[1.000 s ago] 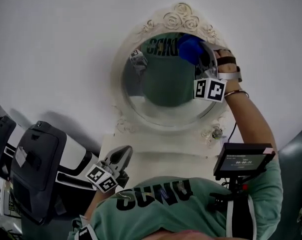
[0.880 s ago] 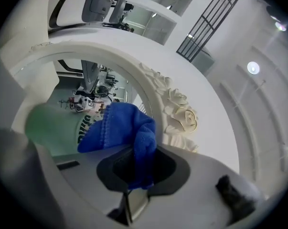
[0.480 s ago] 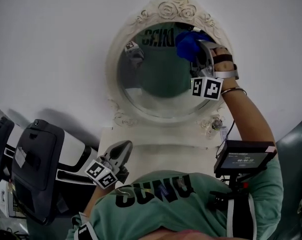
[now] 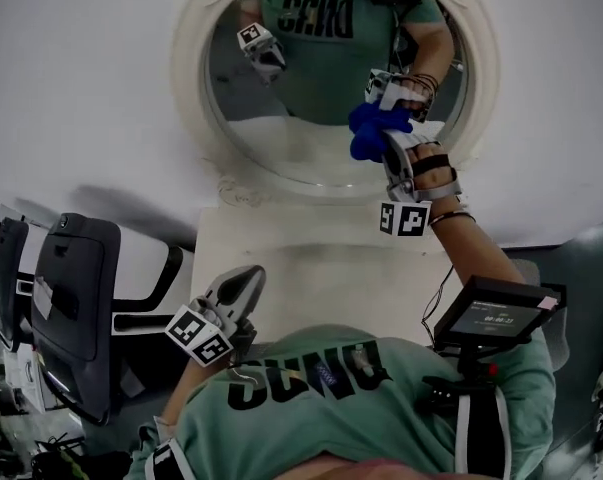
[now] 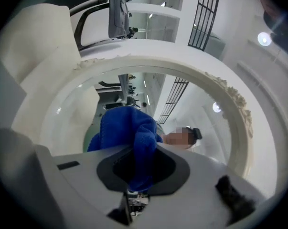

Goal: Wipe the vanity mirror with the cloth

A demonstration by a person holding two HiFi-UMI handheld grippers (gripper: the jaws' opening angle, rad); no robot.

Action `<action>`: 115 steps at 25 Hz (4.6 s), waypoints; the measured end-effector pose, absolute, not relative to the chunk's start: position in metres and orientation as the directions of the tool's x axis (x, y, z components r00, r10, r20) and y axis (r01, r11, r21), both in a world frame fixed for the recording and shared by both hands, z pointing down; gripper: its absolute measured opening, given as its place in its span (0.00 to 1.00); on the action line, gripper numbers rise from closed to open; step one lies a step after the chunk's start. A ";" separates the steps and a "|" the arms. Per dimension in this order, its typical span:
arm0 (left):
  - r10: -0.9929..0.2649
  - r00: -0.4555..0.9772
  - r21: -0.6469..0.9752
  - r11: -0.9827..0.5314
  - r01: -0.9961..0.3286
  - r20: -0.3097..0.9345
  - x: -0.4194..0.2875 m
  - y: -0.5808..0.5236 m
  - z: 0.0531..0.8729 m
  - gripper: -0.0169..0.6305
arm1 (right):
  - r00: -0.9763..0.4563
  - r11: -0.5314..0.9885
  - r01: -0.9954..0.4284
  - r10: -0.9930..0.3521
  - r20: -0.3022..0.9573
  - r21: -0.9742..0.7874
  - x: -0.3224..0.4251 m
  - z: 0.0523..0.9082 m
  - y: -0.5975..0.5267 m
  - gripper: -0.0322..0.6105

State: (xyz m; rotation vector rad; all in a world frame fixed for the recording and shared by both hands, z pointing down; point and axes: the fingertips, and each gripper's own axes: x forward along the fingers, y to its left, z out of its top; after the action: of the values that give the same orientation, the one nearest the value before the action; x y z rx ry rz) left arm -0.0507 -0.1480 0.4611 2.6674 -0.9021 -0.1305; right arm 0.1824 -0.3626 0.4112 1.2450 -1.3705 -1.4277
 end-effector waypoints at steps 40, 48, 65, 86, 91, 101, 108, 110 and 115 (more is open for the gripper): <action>-0.624 0.766 0.244 -0.776 -0.582 -0.154 -0.060 -0.169 0.422 0.04 | -0.153 -0.414 -0.111 -0.891 -0.427 0.903 0.203 0.165 -0.373 0.13; -0.623 0.770 0.243 -0.774 -0.584 -0.135 -0.061 -0.168 0.423 0.04 | -0.150 -0.412 -0.146 -0.889 -0.432 0.899 0.206 0.172 -0.375 0.12; -0.609 0.792 0.348 -0.733 -0.584 0.046 -0.040 -0.156 0.483 0.04 | -0.193 -0.080 -0.150 -0.975 -0.108 0.985 0.215 0.457 -0.378 0.12; -0.609 0.792 0.351 -0.735 -0.581 0.036 -0.041 -0.127 0.466 0.04 | -0.140 0.280 -0.059 -0.953 0.270 0.958 0.223 0.573 -0.351 0.12; -0.621 0.782 0.290 -0.758 -0.584 -0.050 -0.053 -0.142 0.449 0.04 | -0.202 0.012 -0.155 -0.979 -0.019 0.988 0.207 0.420 -0.365 0.12; -0.629 0.758 0.233 -0.774 -0.589 -0.171 -0.065 -0.155 0.427 0.04 | -0.095 -0.329 -0.132 -0.935 -0.342 0.935 0.233 0.207 -0.382 0.13; -0.629 0.758 0.237 -0.773 -0.588 -0.170 -0.068 -0.146 0.420 0.04 | -0.074 -0.331 -0.141 -0.936 -0.344 0.933 0.238 0.203 -0.376 0.13; -0.631 0.758 0.242 -0.771 -0.589 -0.167 -0.068 -0.145 0.419 0.04 | -0.074 -0.319 -0.165 -0.940 -0.334 0.933 0.240 0.207 -0.377 0.13; -0.637 0.760 0.259 -0.762 -0.593 -0.133 -0.069 -0.146 0.433 0.04 | -0.062 -0.277 -0.166 -0.955 -0.290 0.946 0.252 0.255 -0.381 0.12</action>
State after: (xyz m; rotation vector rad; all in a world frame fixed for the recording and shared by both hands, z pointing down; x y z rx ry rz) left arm -0.0687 -0.1462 0.4332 2.7547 -0.9739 -0.3156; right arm 0.2516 -0.3805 0.2546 1.5010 -1.2406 -1.4102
